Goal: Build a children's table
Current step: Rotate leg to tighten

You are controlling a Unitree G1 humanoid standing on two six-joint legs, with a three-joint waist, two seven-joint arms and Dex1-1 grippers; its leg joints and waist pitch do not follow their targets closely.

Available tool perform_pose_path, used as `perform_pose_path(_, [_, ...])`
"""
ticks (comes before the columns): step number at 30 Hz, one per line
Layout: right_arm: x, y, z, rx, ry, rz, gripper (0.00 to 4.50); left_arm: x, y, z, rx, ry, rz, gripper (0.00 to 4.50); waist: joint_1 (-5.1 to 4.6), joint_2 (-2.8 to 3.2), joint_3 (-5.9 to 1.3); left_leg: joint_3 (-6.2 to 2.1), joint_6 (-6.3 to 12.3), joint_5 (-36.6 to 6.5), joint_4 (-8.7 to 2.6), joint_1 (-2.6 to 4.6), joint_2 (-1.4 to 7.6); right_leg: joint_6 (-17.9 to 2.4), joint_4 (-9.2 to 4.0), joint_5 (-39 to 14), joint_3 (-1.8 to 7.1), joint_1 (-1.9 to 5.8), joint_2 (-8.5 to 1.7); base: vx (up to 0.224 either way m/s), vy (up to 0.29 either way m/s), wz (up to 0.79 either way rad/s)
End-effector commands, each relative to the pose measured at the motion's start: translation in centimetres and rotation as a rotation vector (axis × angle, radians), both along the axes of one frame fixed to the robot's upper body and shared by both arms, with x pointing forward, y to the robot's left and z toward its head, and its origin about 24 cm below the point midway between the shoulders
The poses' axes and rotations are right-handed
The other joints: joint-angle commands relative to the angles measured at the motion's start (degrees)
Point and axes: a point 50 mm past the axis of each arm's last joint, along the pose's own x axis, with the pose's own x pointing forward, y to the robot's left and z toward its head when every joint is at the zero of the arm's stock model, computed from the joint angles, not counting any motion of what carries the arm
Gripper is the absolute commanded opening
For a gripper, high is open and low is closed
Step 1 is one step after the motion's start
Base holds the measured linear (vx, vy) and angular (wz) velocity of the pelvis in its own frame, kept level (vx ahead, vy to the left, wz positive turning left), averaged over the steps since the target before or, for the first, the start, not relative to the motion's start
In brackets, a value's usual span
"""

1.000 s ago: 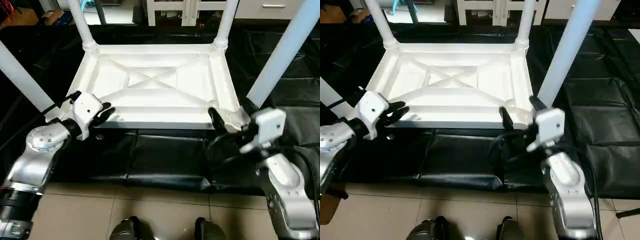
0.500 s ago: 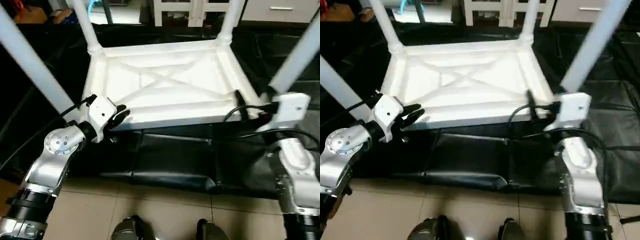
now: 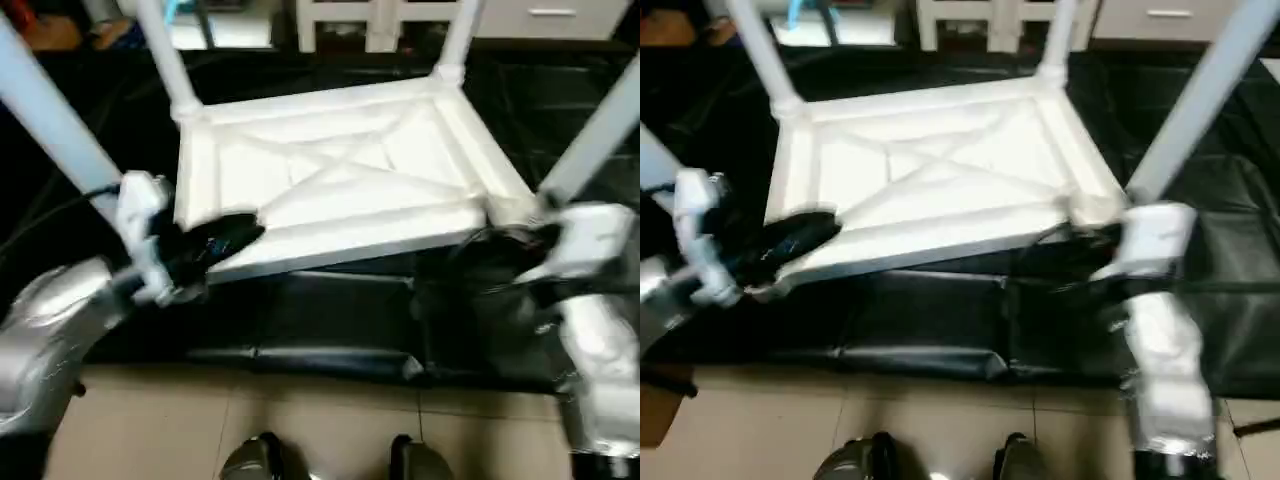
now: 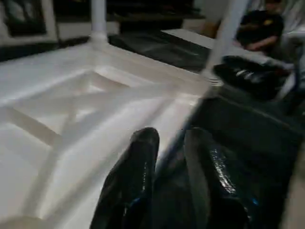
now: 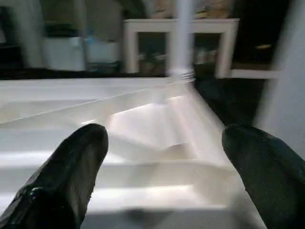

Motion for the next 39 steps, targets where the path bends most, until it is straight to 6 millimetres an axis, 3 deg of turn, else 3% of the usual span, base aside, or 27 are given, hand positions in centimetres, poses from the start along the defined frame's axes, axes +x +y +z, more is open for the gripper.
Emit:
perform_pose_path(1, [-0.1, 1.0, 0.2, -0.005, -0.018, 0.045, 4.4, -0.7, 1.7, 1.4, -0.035, -0.009, 0.016, 1.56, -0.09, -0.41, -4.04, -0.03, 1.49, -18.4, -4.06, 2.14, -0.41, -9.1, -3.09, -18.0, -0.18, 1.82, 0.84, 0.0, 0.0, 0.0])
perform_pose_path(2, [-0.1, 1.3, 0.2, -0.004, -0.018, 0.055, 4.4, -1.1, 2.4, 1.6, -0.05, 0.007, 0.02, 1.59, -0.08, -0.37, -4.04, 0.0, 1.1, -18.8, -4.04, 2.26, -0.42, -8.8, -3.09, -18.2, -0.15, 1.7, 0.91, 0.0, 0.0, 0.0])
perform_pose_path(3, [-0.1, 1.3, 0.2, -0.004, -0.018, 0.055, 4.4, -1.1, 2.4, 1.6, -0.05, 0.007, 0.02, 1.69, -0.04, -0.79, -4.04, 0.0, 0.82, -19.0, -4.11, 2.38, -0.36, -8.5, -3.07, -18.3, -0.05, 1.59, 0.96, 0.0, 0.0, 0.0])
perform_pose_path(4, [-0.1, 1.8, 0.2, -0.005, -0.017, 0.074, 4.4, -2.2, 3.9, 1.9, -0.075, 0.063, 0.016, 1.83, 0.05, -0.98, -4.13, -0.05, 0.34, -18.5, -3.97, 2.34, -0.43, -8.4, -2.67, -17.9, 0.0, 1.63, 0.85, 0.0, 0.0, 0.0])
perform_pose_path(5, [-0.1, 1.9, 0.2, -0.007, -0.016, 0.08, 4.4, -2.6, 4.4, 2.0, -0.083, 0.083, 0.013, 1.94, -0.09, -0.8, -3.97, -0.05, 0.37, -18.5, -4.24, 2.14, -0.44, -8.2, -2.81, -18.3, 0.0, 1.61, 0.96, 0.0, 0.0, 0.0])
perform_pose_path(8, [-0.1, 2.0, 0.2, -0.007, -0.016, 0.087, 4.4, -3.5, 6.0, 2.1, -0.106, 0.129, 0.053, 1.98, 0.02, -0.89, -3.82, 0.04, -0.48, -21.3, -4.27, 2.96, -0.23, -7.2, -3.2, -19.4, 0.21, 0.87, 1.23, 0.0, 0.0, 0.0])
perform_pose_path(9, [-0.1, 2.0, 0.2, -0.007, -0.016, 0.09, 4.4, -4.1, 7.2, 1.8, -0.12, 0.164, 0.084, 2.11, 0.14, -0.85, -3.8, 0.0, -0.6, -21.3, -4.29, 2.79, -0.32, -7.2, -3.0, -18.6, 0.25, 0.91, 1.18, 0.0, 0.0, 0.0])
perform_pose_path(10, [0.0, 2.0, 0.2, -0.009, -0.016, 0.095, 4.4, -4.9, 8.7, 1.3, -0.12, 0.207, 0.131, 2.26, 0.0, -1.22, -3.8, -0.2, -0.55, -20.9, -4.42, 2.23, -0.45, -6.6, -2.9, -18.8, 0.17, 1.35, 1.09, 0.0, 0.0, 0.0])
perform_pose_path(12, [0.0, 2.0, 0.2, -0.01, -0.016, 0.098, 4.4, -5.6, 9.6, 0.9, -0.109, 0.245, 0.158, 2.37, -0.01, -1.34, -3.7, -0.08, -0.51, -22.0, -4.52, 2.72, -0.3, -5.5, -3.36, -20.0, 0.37, 0.91, 1.19, 0.0, 0.0, 0.0])
perform_pose_path(13, [0.0, 2.1, 0.2, -0.012, -0.017, 0.103, 4.4, -6.0, 10.2, 0.6, -0.08, 0.263, 0.192, 2.45, -0.01, -1.2, -3.65, -0.2, -0.65, -21.9, -4.68, 2.62, -0.23, -5.4, -3.33, -19.4, 0.41, 0.98, 1.13, 0.0, 0.0, 0.0])
perform_pose_path(15, [0.0, 2.1, 0.2, -0.014, -0.017, 0.107, 4.4, -6.0, 10.5, 0.8, -0.055, 0.234, 0.237, 2.72, 0.05, -1.38, -3.64, -0.18, -0.86, -22.7, -4.76, 2.91, -0.02, -5.3, -3.43, -18.3, 0.46, 0.8, 1.22, 0.0, 0.0, 0.0])
perform_pose_path(16, [0.0, 2.1, 0.2, -0.014, -0.017, 0.108, 4.4, -5.9, 10.6, 0.9, -0.05, 0.217, 0.254, 2.8, 0.29, -1.15, -3.58, -0.11, -1.12, -23.5, -4.72, 3.29, 0.01, -5.4, -3.41, -17.9, 0.57, 0.5, 1.3, 0.0, 0.0, 0.0])
perform_pose_path(19, [0.1, 2.2, 0.1, -0.015, -0.015, 0.112, 4.4, -5.4, 10.4, 1.3, -0.084, 0.159, 0.294, 3.03, 0.41, -1.53, -3.71, -0.22, -1.68, -22.8, -4.75, 2.97, -0.09, -5.9, -3.05, -15.6, 0.56, 0.99, 1.22, 0.0, 0.0, 0.0])
perform_pose_path(21, [0.1, 2.3, 0.1, -0.015, -0.014, 0.116, 4.4, -4.9, 9.9, 1.6, -0.122, 0.123, 0.299, 3.26, 0.43, -1.38, -3.8, -0.2, -1.93, -22.7, -4.69, 3.06, -0.12, -6.2, -2.92, -14.6, 0.57, 1.01, 1.26, 0.0, 0.0, 0.0])
perform_pose_path(23, [0.1, 2.4, 0.1, -0.016, -0.014, 0.119, 4.4, -4.7, 9.1, 1.7, -0.133, 0.128, 0.266, 3.31, 0.33, -1.51, -4.06, -0.28, -1.72, -20.7, -4.54, 2.57, -0.3, -6.6, -2.59, -12.8, 0.5, 1.57, 1.12, 0.0, 0.0, 0.0])
perform_pose_path(28, [0.0, 2.3, 0.0, -0.019, -0.015, 0.116, 4.4, -4.3, 8.9, 1.6, -0.108, 0.103, 0.281, 3.73, 0.21, -1.9, -4.07, -0.09, -0.9, -20.2, -4.28, 2.61, -0.33, -6.4, -2.83, -13.9, 0.62, 1.46, 1.14, 0.0, 0.0, 0.0])
perform_pose_path(32, [0.0, 2.3, 0.1, -0.02, -0.016, 0.115, 4.4, -3.5, 9.2, 1.5, -0.079, 0.065, 0.347, 4.18, 0.34, -1.76, -4.14, -0.09, -0.81, -19.4, -4.18, 2.82, -0.26, -6.5, -2.81, -12.5, 0.61, 1.45, 1.24, 0.0, 0.0, 0.0])
perform_pose_path(37, [-0.1, 2.4, 0.0, -0.019, -0.013, 0.115, 4.4, -2.6, 8.9, 1.5, -0.14, 0.01, 0.381, 4.4, 0.37, -1.82, -4.34, -0.2, -1.17, -18.7, -4.11, 2.54, -0.36, -7.2, -2.49, -11.7, 0.52, 1.77, 1.17, 0.0, 0.0, 0.0])
perform_pose_path(39, [-0.1, 2.5, -0.1, -0.017, -0.012, 0.115, 4.4, -2.1, 7.8, 1.5, -0.167, -0.006, 0.367, 4.4, 0.38, -1.82, -4.41, -0.14, -1.02, -18.7, -4.02, 2.67, -0.34, -7.5, -2.51, -11.4, 0.53, 1.71, 1.15, 0.0, 0.0, 0.0])
